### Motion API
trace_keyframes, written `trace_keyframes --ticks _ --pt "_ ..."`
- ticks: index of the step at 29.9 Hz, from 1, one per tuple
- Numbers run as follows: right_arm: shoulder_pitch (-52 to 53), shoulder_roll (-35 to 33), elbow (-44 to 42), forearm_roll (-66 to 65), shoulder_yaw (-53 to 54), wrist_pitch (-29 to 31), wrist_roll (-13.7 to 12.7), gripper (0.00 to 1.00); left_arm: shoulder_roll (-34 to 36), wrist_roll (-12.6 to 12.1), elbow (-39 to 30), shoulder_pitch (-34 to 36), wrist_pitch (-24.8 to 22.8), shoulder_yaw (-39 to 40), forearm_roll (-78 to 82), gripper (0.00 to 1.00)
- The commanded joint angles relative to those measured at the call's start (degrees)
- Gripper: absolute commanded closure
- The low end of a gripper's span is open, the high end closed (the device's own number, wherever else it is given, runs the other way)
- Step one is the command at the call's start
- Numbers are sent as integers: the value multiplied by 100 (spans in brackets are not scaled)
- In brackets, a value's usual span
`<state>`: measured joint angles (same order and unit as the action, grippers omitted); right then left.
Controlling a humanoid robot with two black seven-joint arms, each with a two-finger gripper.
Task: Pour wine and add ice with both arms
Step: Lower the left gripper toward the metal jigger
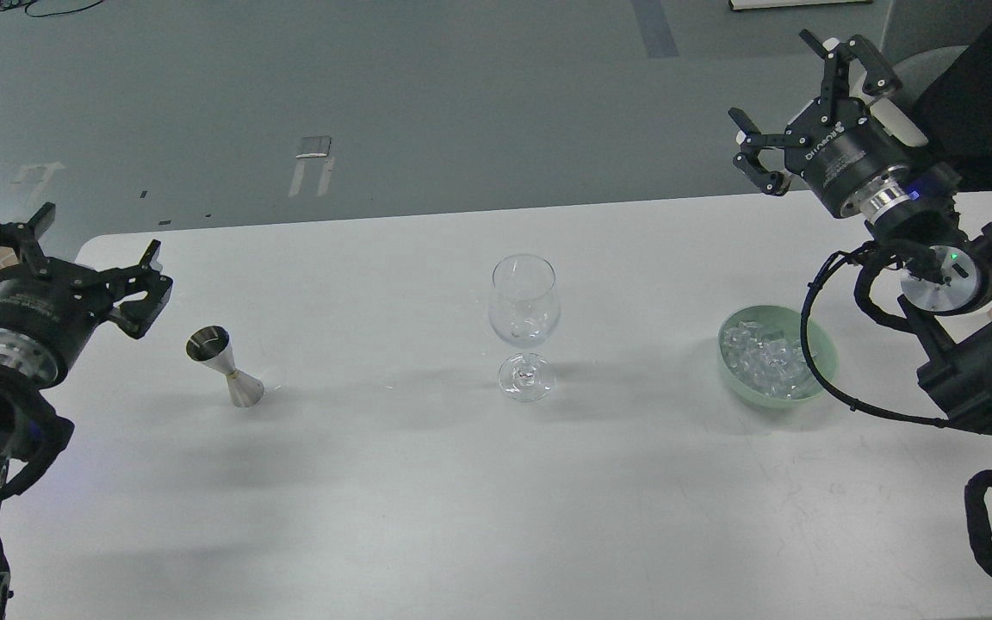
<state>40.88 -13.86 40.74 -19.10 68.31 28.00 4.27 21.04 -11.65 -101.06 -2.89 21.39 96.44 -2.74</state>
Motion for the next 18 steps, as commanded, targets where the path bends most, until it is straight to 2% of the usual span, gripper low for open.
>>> trace_keyframes --ticks 1,7,13,18 --pt "8 32 -13 -6 -2 0 -14 0 -267 -65 -2 -343 -82 85 1 2" --pt "-53 15 -31 -6 15 -31 -23 0 -618 -241 -2 -914 -425 94 1 2" --pt "-89 15 -40 -6 15 -40 -23 0 -786 -268 -11 -1152 -513 235 1 2" --pt "-106 32 -40 -6 6 -137 -23 0 -944 -469 -11 -1407 -776 376 -8 2"
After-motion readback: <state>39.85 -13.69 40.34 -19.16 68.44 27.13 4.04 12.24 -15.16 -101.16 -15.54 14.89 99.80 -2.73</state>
